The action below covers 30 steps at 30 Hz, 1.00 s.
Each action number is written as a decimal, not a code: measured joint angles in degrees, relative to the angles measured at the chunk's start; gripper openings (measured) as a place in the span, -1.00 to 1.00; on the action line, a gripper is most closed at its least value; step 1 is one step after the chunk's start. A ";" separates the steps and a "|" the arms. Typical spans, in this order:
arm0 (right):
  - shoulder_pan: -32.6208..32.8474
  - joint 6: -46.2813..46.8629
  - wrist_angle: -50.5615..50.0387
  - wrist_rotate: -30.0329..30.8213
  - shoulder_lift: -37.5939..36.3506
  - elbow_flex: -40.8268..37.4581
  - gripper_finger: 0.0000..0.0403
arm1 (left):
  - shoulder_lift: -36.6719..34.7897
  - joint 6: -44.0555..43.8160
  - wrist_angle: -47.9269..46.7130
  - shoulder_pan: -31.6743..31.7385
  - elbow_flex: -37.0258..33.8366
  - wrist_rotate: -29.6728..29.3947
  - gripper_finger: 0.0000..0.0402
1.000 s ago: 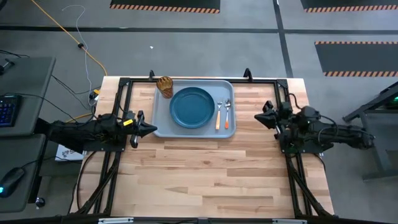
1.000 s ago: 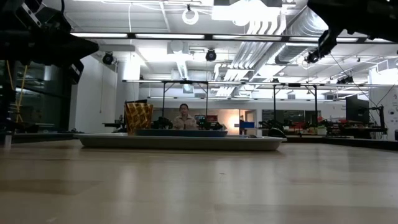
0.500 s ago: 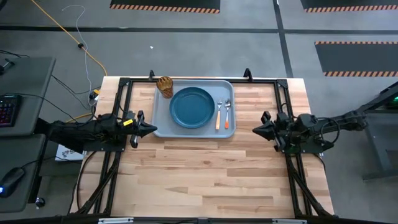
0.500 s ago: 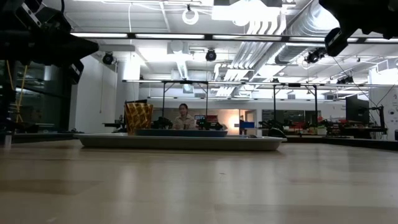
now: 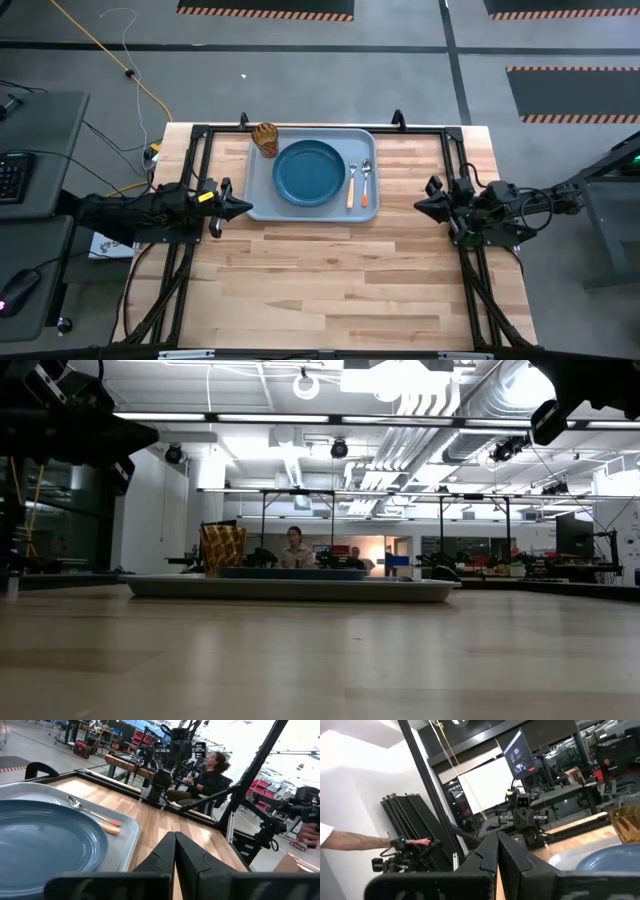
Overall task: Pick and place plate/cup/fork/spoon on tray
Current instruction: Return to Home Position
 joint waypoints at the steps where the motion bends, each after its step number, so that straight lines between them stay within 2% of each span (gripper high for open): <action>1: 0.00 -0.04 0.02 0.34 -0.01 0.00 -1.00 | 0.00 0.00 -0.02 0.00 0.00 0.00 -1.00; 10: 0.00 -0.19 -0.01 0.73 0.01 0.00 -1.00 | 0.00 0.00 0.00 0.00 0.00 0.00 -1.00; 18: 0.00 -6.09 -0.64 0.71 0.01 0.00 -1.00 | 0.00 0.01 0.00 0.00 0.00 0.00 -1.00; 30: 0.00 -4.39 -3.22 0.60 0.03 0.00 -1.00 | 0.00 0.00 0.00 0.00 0.00 0.00 -1.00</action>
